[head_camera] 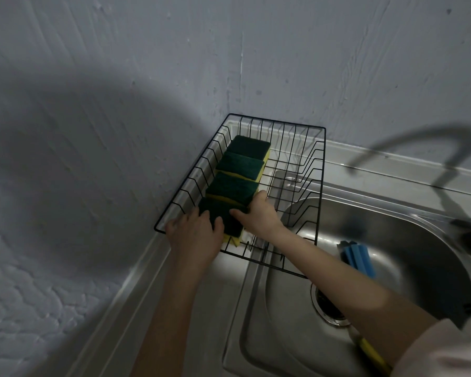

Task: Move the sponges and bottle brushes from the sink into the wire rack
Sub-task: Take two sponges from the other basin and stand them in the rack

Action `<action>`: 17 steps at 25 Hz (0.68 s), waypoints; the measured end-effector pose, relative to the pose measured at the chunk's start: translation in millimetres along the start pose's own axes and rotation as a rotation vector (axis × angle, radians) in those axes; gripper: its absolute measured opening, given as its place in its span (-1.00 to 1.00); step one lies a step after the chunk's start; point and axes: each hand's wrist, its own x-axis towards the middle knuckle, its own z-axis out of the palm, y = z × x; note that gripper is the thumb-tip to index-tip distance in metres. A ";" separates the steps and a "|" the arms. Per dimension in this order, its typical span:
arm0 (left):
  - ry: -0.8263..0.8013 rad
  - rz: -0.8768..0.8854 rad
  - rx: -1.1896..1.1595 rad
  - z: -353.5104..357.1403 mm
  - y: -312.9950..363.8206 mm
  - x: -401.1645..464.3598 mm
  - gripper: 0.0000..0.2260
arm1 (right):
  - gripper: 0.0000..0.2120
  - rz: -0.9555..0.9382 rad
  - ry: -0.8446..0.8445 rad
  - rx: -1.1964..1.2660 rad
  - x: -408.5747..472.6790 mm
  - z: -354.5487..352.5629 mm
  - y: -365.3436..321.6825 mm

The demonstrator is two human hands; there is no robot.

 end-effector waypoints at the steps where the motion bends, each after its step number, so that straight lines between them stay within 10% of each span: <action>1: 0.004 0.000 0.002 0.7 -0.5 0.2 -0.64 | -0.46 -0.013 -0.005 -0.004 0.1 0.6 0.3; 17: -0.012 -0.003 0.025 3.6 -0.6 0.7 -0.62 | -0.46 -0.012 -0.071 -0.042 1.4 -3.4 1.5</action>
